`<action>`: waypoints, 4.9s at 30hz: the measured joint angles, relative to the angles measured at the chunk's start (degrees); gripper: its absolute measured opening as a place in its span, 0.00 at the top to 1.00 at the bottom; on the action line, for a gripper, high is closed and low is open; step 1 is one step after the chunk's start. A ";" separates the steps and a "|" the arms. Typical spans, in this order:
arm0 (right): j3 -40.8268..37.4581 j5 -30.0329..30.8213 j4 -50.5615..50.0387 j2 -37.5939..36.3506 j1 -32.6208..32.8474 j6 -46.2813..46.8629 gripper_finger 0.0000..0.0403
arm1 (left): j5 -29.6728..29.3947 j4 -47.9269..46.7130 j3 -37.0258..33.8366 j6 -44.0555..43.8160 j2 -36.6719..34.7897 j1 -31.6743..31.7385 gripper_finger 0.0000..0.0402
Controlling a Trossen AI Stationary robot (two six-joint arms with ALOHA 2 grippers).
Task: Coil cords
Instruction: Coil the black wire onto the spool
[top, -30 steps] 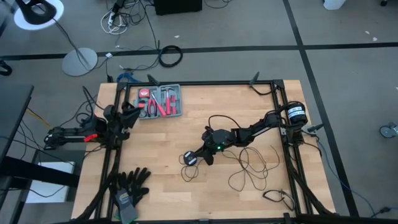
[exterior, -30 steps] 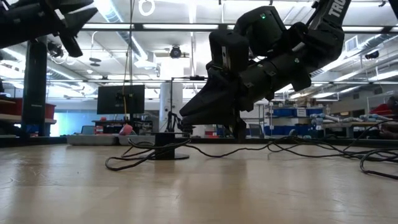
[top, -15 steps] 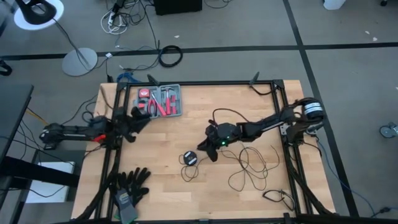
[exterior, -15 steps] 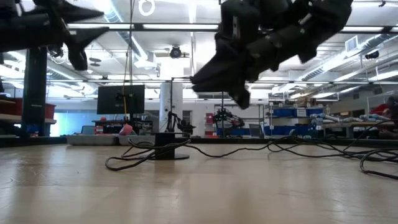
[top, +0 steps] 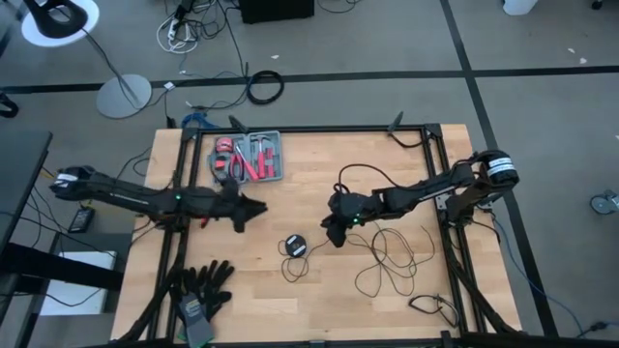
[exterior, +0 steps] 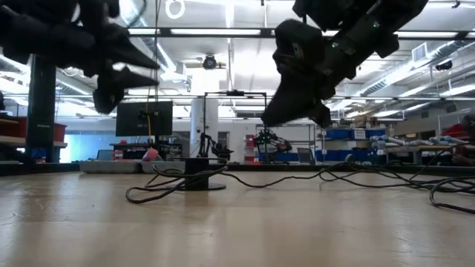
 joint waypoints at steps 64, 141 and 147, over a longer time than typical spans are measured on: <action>0.15 2.60 35.59 21.06 6.71 25.92 0.72 | 4.29 7.22 12.96 -13.39 40.69 -8.48 0.66; 11.53 -7.62 -11.81 -5.03 0.97 -31.40 1.00 | 7.42 10.38 13.00 31.57 24.25 5.40 0.66; 11.53 -7.58 -8.27 -5.03 0.73 -33.50 1.00 | 8.84 11.76 13.00 32.74 24.25 5.40 0.66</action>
